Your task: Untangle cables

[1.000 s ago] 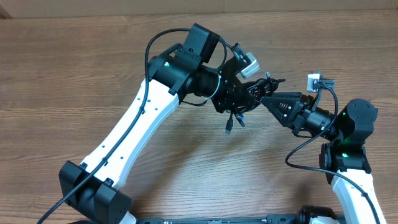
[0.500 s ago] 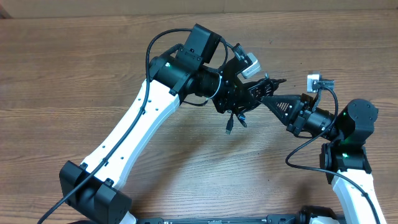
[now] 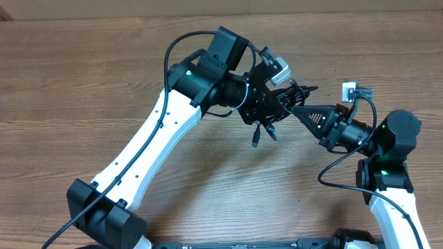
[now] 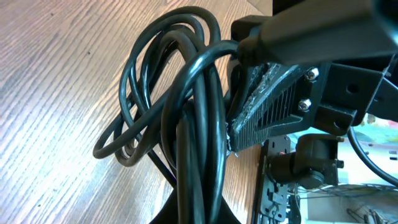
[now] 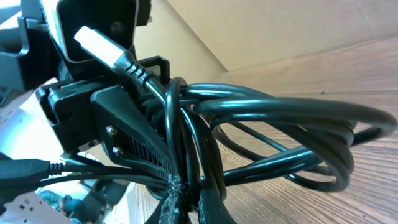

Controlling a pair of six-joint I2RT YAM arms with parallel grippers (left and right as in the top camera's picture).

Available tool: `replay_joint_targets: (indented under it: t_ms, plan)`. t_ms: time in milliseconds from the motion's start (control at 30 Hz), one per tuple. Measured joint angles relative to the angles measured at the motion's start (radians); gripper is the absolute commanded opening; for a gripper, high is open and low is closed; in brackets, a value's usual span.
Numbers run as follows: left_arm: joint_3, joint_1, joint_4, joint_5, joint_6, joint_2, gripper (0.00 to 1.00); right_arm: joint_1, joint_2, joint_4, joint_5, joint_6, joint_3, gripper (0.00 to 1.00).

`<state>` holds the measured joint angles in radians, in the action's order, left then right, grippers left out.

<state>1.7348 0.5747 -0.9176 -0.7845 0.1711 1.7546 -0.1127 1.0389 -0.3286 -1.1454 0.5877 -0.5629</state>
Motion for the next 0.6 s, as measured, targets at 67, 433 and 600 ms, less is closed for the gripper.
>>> replay_joint_targets:
  t_ms: [67,433,600]
  plan:
    - [0.0,0.001,0.01,0.003,-0.007,0.0,0.04,-0.003,0.0,0.005,0.002,0.018,0.0,0.04]
    - [-0.001,0.002,0.039,0.154,-0.086,0.0,0.04,-0.003,0.0,0.14,-0.018,0.198,0.0,0.04]
    - [-0.001,0.002,0.051,0.18,-0.102,0.0,0.04,-0.003,0.0,0.165,-0.018,0.265,0.0,0.08]
